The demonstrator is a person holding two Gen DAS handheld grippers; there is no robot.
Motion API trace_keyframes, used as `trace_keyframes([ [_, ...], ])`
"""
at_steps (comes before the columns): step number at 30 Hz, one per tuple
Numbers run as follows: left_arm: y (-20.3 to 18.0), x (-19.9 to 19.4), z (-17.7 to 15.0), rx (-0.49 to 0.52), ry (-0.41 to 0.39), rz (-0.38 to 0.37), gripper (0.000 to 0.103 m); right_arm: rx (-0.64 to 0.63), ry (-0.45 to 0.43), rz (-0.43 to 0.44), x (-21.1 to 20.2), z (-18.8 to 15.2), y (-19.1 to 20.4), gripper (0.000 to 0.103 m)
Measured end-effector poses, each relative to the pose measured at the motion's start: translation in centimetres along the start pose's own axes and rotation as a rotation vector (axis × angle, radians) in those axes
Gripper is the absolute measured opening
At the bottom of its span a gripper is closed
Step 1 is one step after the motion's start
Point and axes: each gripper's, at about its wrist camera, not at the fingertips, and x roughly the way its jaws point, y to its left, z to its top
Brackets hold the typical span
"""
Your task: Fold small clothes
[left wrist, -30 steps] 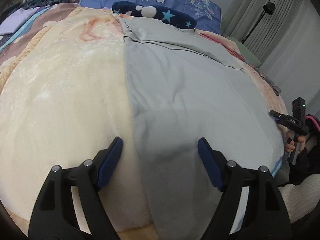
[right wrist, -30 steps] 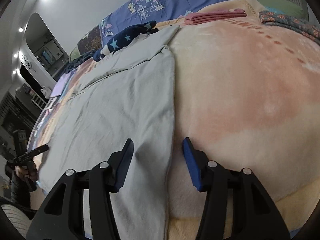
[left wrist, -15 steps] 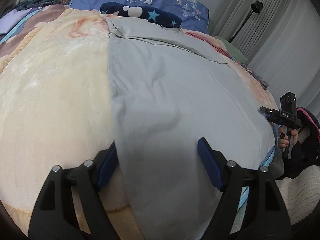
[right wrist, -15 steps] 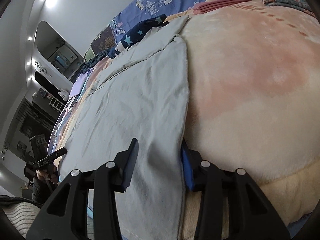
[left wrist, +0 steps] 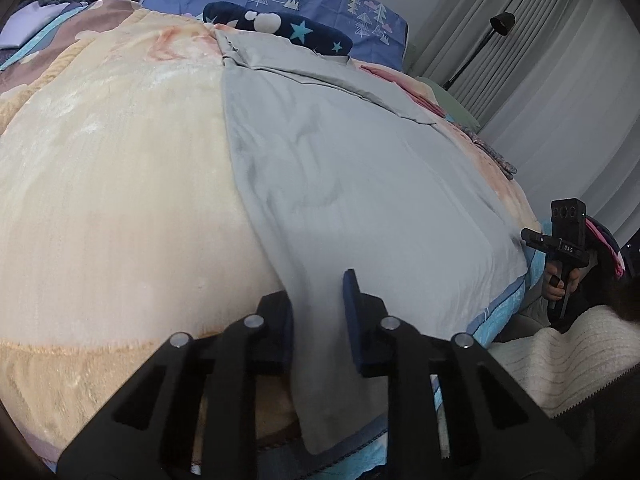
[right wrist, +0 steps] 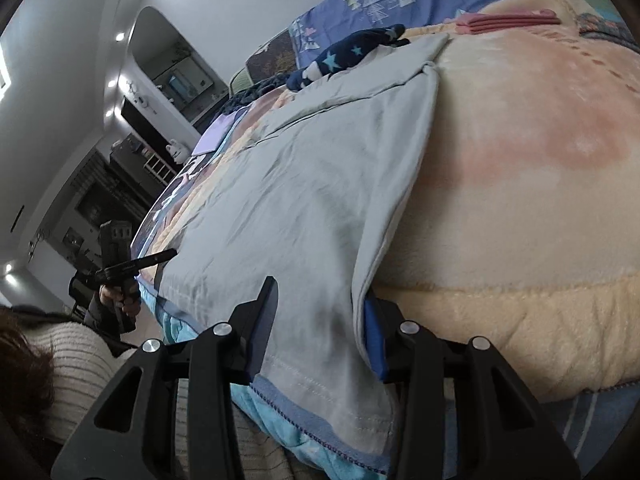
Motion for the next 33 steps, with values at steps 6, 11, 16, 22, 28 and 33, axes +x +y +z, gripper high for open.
trace_keyframes([
  [6,-0.3,0.5,-0.1,0.023,0.001,0.041,0.023,0.039,0.016,-0.092,0.5,0.8,-1.2,0.006],
  [11,-1.7,-0.7,2.1,0.057,-0.068,0.063,0.002,0.044,-0.083,-0.052,-0.6,2.7,-0.2,0.003],
  [16,-4.1,-4.9,6.4,0.122,-0.245,0.033,0.002,-0.023,-0.235,-0.003,-3.7,6.5,1.8,0.002],
  [22,-6.3,-8.3,8.3,0.149,-0.385,0.016,0.002,-0.096,-0.337,-0.024,-7.6,8.0,3.6,0.002],
  [28,-8.9,-10.9,6.7,0.186,-0.448,0.002,0.002,-0.091,-0.423,-0.005,-11.3,6.8,4.1,0.002],
  [33,-11.0,-11.9,5.7,0.252,-0.460,0.029,0.002,-0.110,-0.446,-0.032,-12.6,6.1,4.2,0.002],
])
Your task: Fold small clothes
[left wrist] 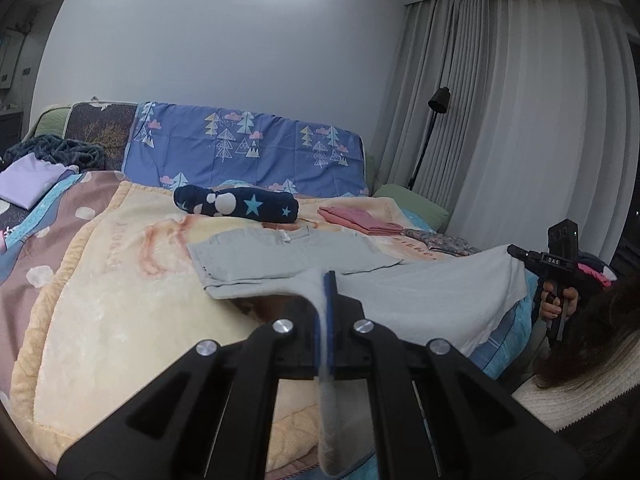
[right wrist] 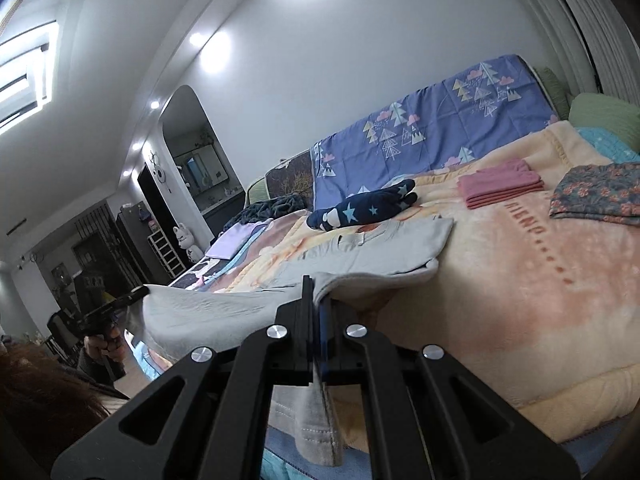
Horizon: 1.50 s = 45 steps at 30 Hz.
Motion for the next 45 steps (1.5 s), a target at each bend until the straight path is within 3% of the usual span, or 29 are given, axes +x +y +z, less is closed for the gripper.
trace_keyframes([
  [11,6.1,9.1,0.3,-0.130,0.112,0.049,0.002,0.177,0.090,-0.063,9.7,1.4,-7.1,0.002],
  [21,12.2,18.6,2.9,-0.176,0.196,0.092,0.002,0.198,0.187,-0.131,19.7,4.6,-12.6,0.002],
  [29,17.9,26.4,-0.4,-0.300,0.323,0.109,0.003,0.242,0.301,-0.218,25.8,2.5,-17.2,0.002],
  [36,19.3,26.6,-1.8,-0.343,0.334,0.103,0.011,0.217,0.327,-0.216,25.1,2.1,-16.8,0.005],
  [38,18.8,25.6,-1.9,-0.325,0.336,0.106,0.027,0.194,0.331,-0.220,24.3,2.1,-16.2,0.012],
  [41,18.0,24.4,-2.2,-0.294,0.350,0.113,0.038,0.144,0.345,-0.237,23.2,1.6,-15.2,0.020],
  [45,17.5,23.1,-3.5,-0.288,0.394,0.115,0.038,0.093,0.371,-0.255,22.0,0.3,-13.9,0.020],
])
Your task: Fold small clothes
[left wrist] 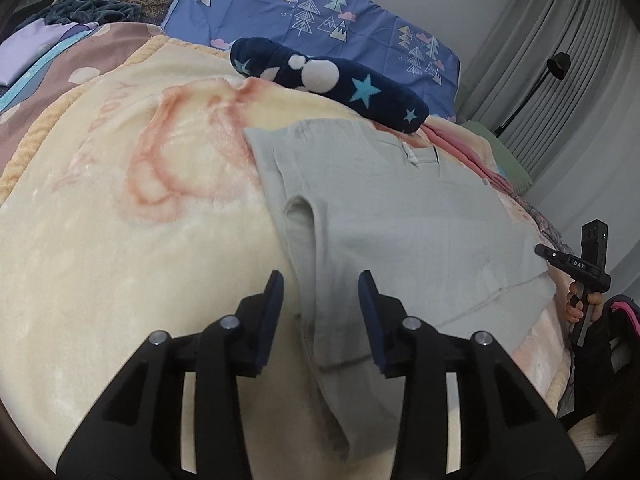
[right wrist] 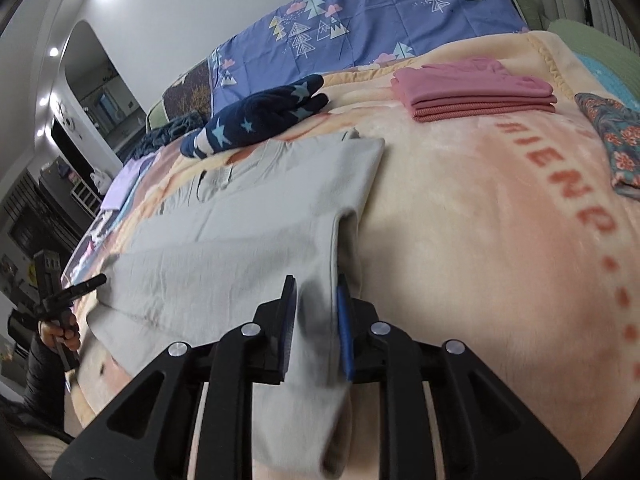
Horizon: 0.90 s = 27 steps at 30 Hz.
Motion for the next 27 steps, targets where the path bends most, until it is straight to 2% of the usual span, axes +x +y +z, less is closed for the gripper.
trace_keyframes([
  [1,0.0,-0.2,-0.5,-0.004,0.009,-0.011,0.029,-0.006,-0.005,-0.006,-0.2,-0.3,0.2,0.018],
  [2,0.0,-0.5,-0.8,-0.004,0.012,-0.028,0.016,-0.015,-0.011,-0.008,-0.5,-0.5,0.4,0.009],
  [5,-0.1,-1.6,-1.1,-0.007,-0.014,-0.080,0.007,-0.023,-0.049,0.024,-1.8,-0.3,1.2,0.007],
  [8,-0.3,-2.6,0.1,-0.027,-0.062,-0.116,0.007,0.014,-0.089,0.101,-2.4,2.1,1.4,0.006],
  [11,-1.0,-3.1,3.1,-0.041,-0.123,-0.128,0.006,0.065,-0.139,0.131,-2.6,5.9,1.1,0.005],
  [14,-1.2,-2.3,7.0,-0.055,-0.174,-0.063,0.006,0.103,-0.138,0.089,-0.7,9.5,0.3,0.005],
  [16,-0.5,-0.6,9.4,-0.069,-0.181,-0.010,0.006,0.168,-0.096,0.042,2.1,11.4,-1.2,0.005],
  [18,0.6,1.3,10.6,-0.094,-0.162,0.080,0.007,0.240,-0.046,-0.008,4.8,12.1,-2.8,0.006],
  [19,1.2,2.2,10.8,-0.110,-0.142,0.094,0.007,0.272,-0.043,-0.050,5.6,12.0,-3.5,0.009],
  [20,1.5,2.7,10.6,-0.119,-0.129,0.095,0.012,0.287,-0.043,-0.067,6.0,11.8,-3.8,0.010],
  [21,1.6,2.9,10.4,-0.115,-0.123,0.098,0.019,0.300,-0.042,-0.059,6.1,11.4,-4.4,0.010],
  [22,1.5,3.0,9.9,-0.100,-0.119,0.098,0.035,0.312,-0.047,-0.040,6.1,11.0,-5.0,0.019],
  [23,1.4,2.9,9.5,-0.083,-0.123,0.102,0.045,0.323,-0.059,-0.043,5.8,10.6,-5.6,0.028],
  [27,1.0,2.2,8.2,-0.012,-0.114,0.116,0.050,0.291,-0.057,-0.067,4.5,9.8,-6.6,0.029],
])
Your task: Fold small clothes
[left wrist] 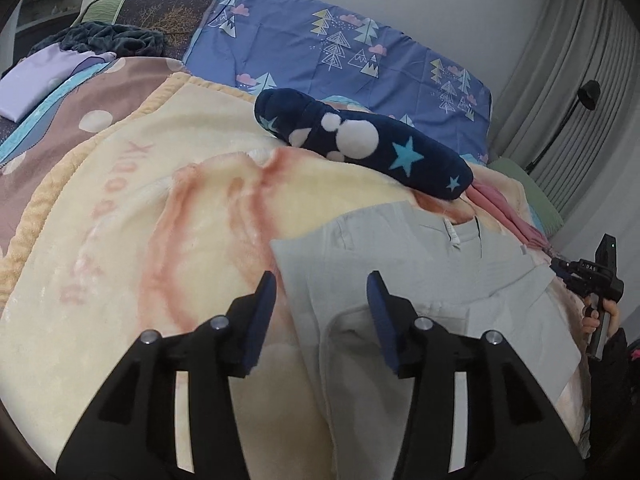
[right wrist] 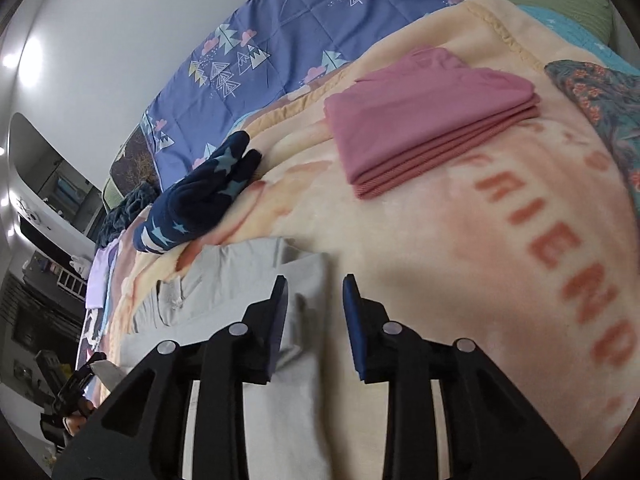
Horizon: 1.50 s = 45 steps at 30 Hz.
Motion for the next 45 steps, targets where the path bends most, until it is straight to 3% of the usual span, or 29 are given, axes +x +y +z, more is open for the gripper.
trace_keyframes([
  [4,-1.6,-1.5,-1.8,0.130,0.008,-0.002,0.061,-0.113,0.011,0.017,-1.7,-1.2,0.7,0.029],
  [7,-3.4,-1.7,-3.4,0.259,0.037,0.045,0.064,-0.200,0.016,0.005,-1.8,-2.1,2.0,0.030],
  [11,-5.6,-0.7,-5.0,0.490,0.047,0.263,0.064,-0.444,0.040,-0.174,-0.6,-3.9,4.8,0.030],
  [13,-6.2,-0.4,-5.4,0.569,0.041,0.304,0.064,-0.636,0.068,-0.286,0.3,-5.9,6.1,0.032],
  [16,-6.9,0.7,-4.8,0.604,0.041,0.292,0.065,-0.807,0.062,-0.356,1.4,-7.9,7.3,0.039],
  [22,-7.9,3.8,-2.0,0.599,0.030,0.214,0.063,-0.741,0.027,-0.315,3.4,-4.7,7.2,0.047],
  [24,-7.6,4.6,-0.9,0.535,0.045,0.126,0.031,-0.657,0.013,-0.279,3.9,-2.9,6.8,0.047],
  [25,-7.0,5.1,-0.2,0.468,0.071,0.063,0.001,-0.584,0.008,-0.246,4.1,-1.7,6.3,0.047],
  [27,-5.8,5.8,0.8,0.362,0.079,0.022,0.000,-0.469,0.012,-0.179,4.1,-0.3,5.4,0.047],
  [32,-3.5,6.4,1.0,0.260,0.096,-0.015,0.004,-0.376,0.018,-0.081,4.0,0.6,3.9,0.046],
  [33,-3.3,6.4,0.9,0.255,0.101,-0.019,0.009,-0.388,0.024,-0.076,4.1,0.5,3.9,0.046],
  [35,-3.3,6.4,0.8,0.264,0.106,-0.034,0.036,-0.407,0.031,-0.070,4.2,0.2,4.0,0.046],
  [38,-4.0,6.7,0.8,0.305,0.121,-0.051,0.047,-0.428,0.030,-0.054,4.5,0.1,4.5,0.046],
  [45,-5.9,8.7,1.0,0.408,0.201,-0.065,0.049,-0.515,0.027,-0.061,4.9,-0.3,6.5,0.046],
])
